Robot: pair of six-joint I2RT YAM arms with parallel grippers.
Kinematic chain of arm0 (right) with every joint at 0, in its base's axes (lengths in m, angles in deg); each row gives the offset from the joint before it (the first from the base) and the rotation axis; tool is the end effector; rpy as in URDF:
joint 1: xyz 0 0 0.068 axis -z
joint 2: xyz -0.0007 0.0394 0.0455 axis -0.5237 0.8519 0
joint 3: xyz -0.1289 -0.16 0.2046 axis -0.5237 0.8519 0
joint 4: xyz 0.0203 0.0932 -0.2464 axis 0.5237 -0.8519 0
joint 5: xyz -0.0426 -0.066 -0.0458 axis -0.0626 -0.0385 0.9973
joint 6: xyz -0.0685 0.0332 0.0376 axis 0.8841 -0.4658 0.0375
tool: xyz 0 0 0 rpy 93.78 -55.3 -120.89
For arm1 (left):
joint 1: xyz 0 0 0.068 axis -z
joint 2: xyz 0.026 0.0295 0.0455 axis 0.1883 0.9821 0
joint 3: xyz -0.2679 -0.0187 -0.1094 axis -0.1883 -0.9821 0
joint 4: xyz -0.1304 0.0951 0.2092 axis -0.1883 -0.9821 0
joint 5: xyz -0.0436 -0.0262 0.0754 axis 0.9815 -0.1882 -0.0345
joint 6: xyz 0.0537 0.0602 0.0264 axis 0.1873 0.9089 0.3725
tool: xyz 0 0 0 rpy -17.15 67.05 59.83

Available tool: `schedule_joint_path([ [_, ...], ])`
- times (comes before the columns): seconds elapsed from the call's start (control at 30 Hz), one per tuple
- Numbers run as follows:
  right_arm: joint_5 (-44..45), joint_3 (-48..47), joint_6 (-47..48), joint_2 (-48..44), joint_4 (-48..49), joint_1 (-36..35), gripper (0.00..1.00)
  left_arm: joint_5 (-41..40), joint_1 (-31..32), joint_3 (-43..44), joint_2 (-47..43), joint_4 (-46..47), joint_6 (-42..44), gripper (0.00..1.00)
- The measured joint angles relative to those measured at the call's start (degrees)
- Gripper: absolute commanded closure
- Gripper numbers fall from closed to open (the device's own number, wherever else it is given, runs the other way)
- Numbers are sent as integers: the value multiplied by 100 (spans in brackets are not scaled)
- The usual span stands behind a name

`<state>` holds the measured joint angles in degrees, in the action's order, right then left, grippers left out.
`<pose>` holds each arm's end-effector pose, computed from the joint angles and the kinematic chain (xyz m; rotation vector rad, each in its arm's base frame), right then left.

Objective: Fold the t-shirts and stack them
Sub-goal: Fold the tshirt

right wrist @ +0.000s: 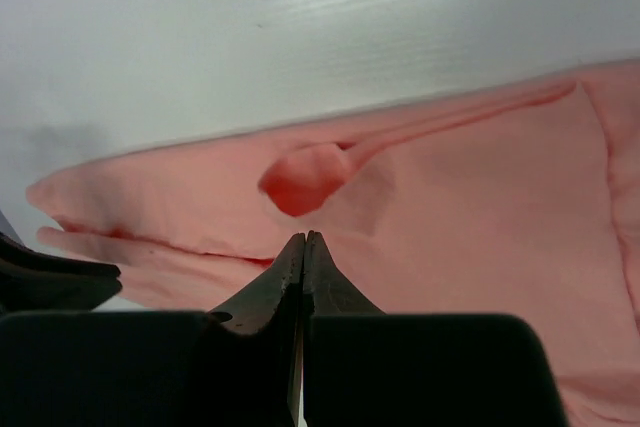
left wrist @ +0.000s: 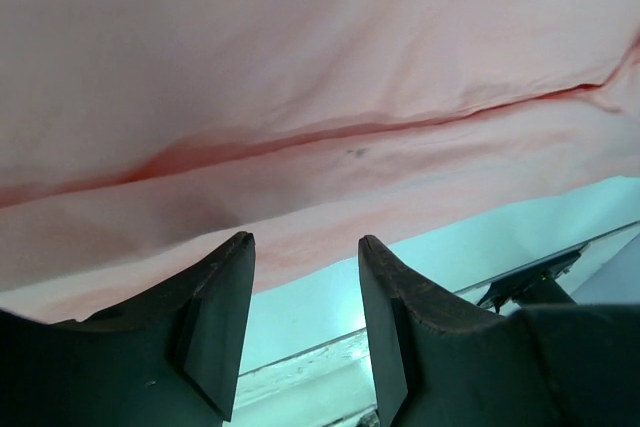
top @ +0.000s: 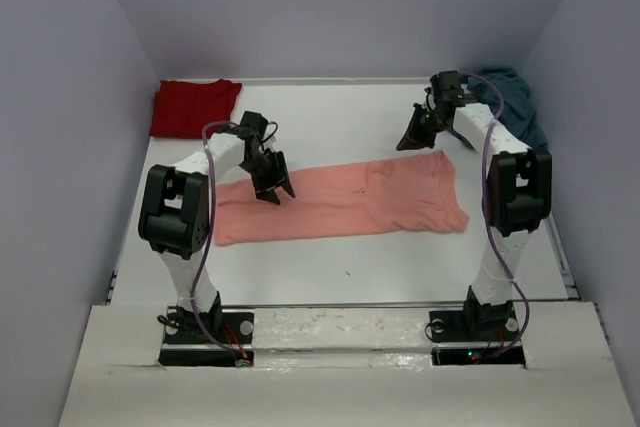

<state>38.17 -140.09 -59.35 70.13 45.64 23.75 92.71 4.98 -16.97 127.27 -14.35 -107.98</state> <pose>0.4641 0.0910 0.2181 0.3456 2.6574 0.6955 0.3552 -0.1331 0.1681 -0.1794 2.8830 -0.7667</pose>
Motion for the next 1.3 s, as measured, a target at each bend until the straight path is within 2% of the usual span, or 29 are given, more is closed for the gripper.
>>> schedule_joint_path([
  [0.17,39,1449,-22,-1047,-87,168,100,-90,85,850,151,-210,214,45],
  [0.43,122,2529,-42,-1582,-334,179,100,-396,109,1276,520,-382,686,45],
  [0.83,216,2702,-50,-1493,-382,289,100,-728,94,984,1080,-374,1167,45],
  [1.07,317,2597,-68,-824,-385,293,100,-925,109,1152,1174,-557,1244,45],
  [1.3,516,2041,-111,-374,-487,289,100,-1303,105,1320,1252,-743,1276,45],
])
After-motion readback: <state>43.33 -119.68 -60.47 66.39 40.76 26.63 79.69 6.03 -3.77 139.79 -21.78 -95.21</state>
